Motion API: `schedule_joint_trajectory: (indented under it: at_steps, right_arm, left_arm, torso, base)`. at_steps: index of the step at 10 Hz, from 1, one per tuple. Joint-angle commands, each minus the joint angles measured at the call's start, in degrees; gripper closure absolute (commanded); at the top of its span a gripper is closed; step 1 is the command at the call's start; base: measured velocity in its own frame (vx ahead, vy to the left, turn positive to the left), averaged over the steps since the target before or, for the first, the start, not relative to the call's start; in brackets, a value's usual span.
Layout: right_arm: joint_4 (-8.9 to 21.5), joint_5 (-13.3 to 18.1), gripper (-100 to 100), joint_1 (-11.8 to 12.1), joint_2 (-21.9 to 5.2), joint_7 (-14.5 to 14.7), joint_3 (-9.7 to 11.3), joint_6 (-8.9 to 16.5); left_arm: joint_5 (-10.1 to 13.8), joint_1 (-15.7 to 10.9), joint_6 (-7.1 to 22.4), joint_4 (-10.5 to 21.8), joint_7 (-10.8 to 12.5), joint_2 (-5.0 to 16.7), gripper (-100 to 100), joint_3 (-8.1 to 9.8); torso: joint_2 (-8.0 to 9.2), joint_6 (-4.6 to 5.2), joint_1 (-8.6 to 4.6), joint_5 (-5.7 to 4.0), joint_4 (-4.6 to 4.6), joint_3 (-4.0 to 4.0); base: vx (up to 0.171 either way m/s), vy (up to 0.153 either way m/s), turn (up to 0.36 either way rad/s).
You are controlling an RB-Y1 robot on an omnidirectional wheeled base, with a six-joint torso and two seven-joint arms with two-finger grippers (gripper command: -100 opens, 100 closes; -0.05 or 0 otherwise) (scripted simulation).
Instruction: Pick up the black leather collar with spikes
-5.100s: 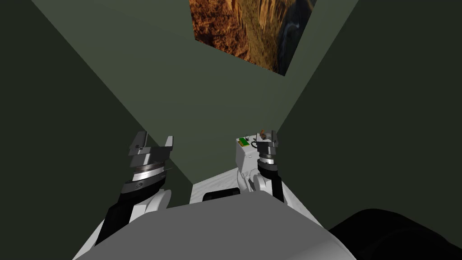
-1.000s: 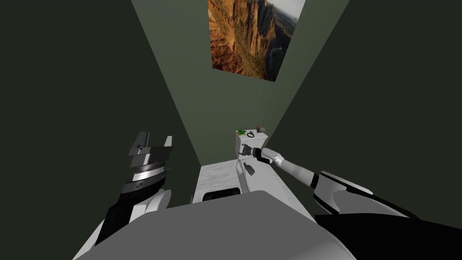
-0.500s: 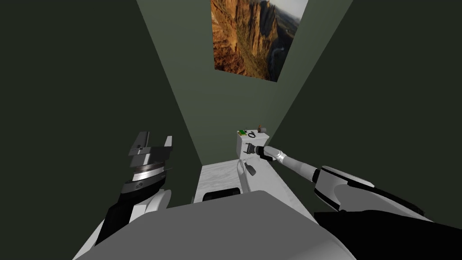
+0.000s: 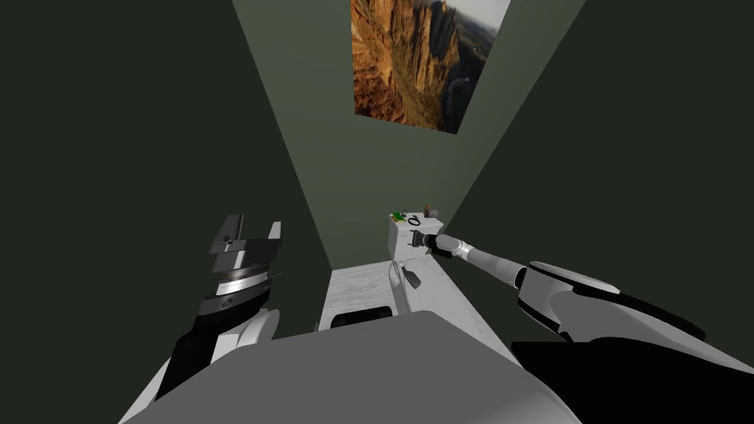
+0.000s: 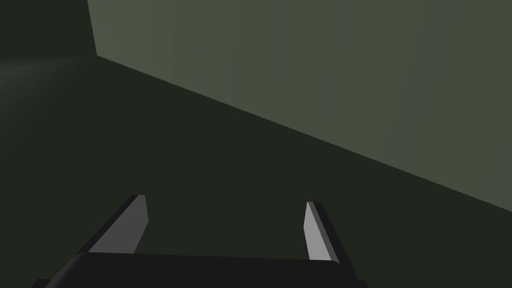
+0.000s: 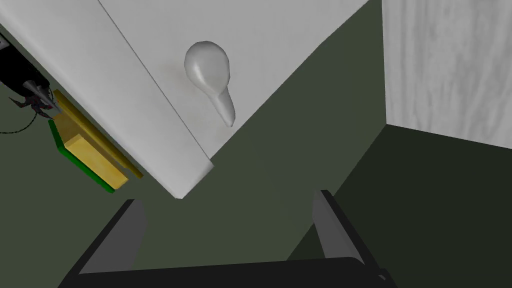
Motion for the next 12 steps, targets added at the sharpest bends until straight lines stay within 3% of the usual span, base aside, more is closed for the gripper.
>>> schedule_joint_trajectory:
  at_steps: [1, 2, 3, 6, 7, 10, 12]
  right_arm:
    - [2.9, 0.8, -100, -0.3, 0.4, 2.1, -0.6, -0.2]
    - [5.1, 2.7, -100, -1.4, -0.6, 2.5, 0.3, 0.6]
    - [5.1, 2.7, -100, -1.4, -0.6, 2.5, 0.3, 0.6]
    - [10.9, 7.7, -100, -4.1, -2.8, 3.6, 2.7, 2.6]
    - [10.9, 7.7, -100, -4.1, -2.8, 3.6, 2.7, 2.6]
    - [15.1, 11.4, -100, -5.9, -4.3, 4.4, 4.4, 4.2]
    - [15.1, 11.4, -100, -5.9, -4.3, 4.4, 4.4, 4.2]
  left_arm:
    - [0.0, 0.0, 0.0, 0.0, 0.0, 0.0, 0, 0.00]
    - [0.0, 0.0, 0.0, 0.0, 0.0, 0.0, 0, 0.00]
    - [0.0, 0.0, 0.0, 0.0, 0.0, 0.0, 0, 0.00]
    - [0.0, 0.0, 0.0, 0.0, 0.0, 0.0, 0, 0.00]
    - [0.0, 0.0, 0.0, 0.0, 0.0, 0.0, 0, 0.00]
    - [0.0, 0.0, 0.0, 0.0, 0.0, 0.0, 0, 0.00]
    - [0.0, 0.0, 0.0, 0.0, 0.0, 0.0, 0, 0.00]
  torso:
    - [0.00, 0.00, 0.00, 0.00, 0.00, 0.00]
    - [0.00, 0.01, -0.03, -0.02, -0.01, -0.01]
    - [-0.03, 0.00, -0.03, -0.02, -0.01, -0.02]
    - [-0.08, -0.01, -0.05, -0.02, -0.02, -0.05]
    - [-0.15, 0.00, 0.02, 0.00, -0.03, -0.09]
    - [-0.09, 0.00, -0.06, -0.03, -0.03, -0.06]
    - [-0.05, 0.00, -0.04, -0.03, -0.02, -0.04]
  base:
    - [0.032, 0.035, 0.019]
    - [0.039, 0.036, 0.038]
    - [0.029, 0.025, 0.018]
    - [0.056, 0.032, 0.061]
    - [0.062, 0.037, 0.009]
    - [0.055, 0.028, 0.046]
    - [0.027, 0.019, 0.001]
